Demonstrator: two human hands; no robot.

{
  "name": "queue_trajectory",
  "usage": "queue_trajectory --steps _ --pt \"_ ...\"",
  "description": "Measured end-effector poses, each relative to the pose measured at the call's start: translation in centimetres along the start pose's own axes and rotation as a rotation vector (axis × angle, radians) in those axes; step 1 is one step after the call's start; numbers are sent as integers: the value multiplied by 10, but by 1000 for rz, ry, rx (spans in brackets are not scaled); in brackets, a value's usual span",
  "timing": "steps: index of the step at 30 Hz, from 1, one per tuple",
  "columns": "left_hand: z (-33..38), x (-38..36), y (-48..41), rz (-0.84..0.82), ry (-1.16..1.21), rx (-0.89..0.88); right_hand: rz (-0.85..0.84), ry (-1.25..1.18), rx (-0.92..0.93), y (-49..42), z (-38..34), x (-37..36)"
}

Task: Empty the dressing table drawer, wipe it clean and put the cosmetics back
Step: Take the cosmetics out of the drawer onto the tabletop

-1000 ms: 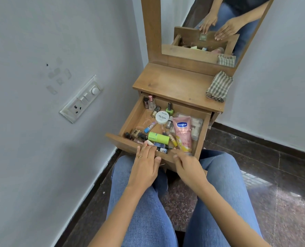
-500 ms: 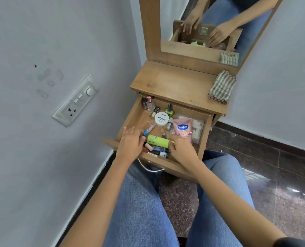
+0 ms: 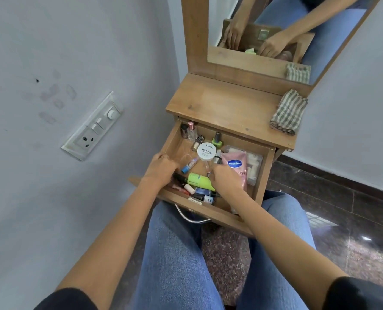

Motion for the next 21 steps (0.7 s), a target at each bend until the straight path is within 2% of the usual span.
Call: queue_trajectory --steps 6,10,14,17,19,21 --pt "-2 -10 -6 -53 -108 -26 -3 67 -49 -16 -15 0" --pt "-1 -9 -7 -15 -108 -38 -44 122 -128 -23 -17 4" --pt "-6 -3 -3 50 149 8 -82 201 -138 -30 -20 5" --pt "-9 3 7 163 374 119 -48 181 -113 -31 -20 4" --pt "-10 5 12 265 597 214 12 118 -52 -29 -19 6" --pt "-10 12 13 388 851 290 93 -60 33 -26 -14 7"
Point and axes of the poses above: each hand's wrist, its own y-axis away from the middle knuckle, its own x-axis out of the back of the hand, z = x × y, the point moved 2 cm from there along -y, towards the middle knuckle, and after that the axes turned 2 degrees about -y, right-handed, at the moved point
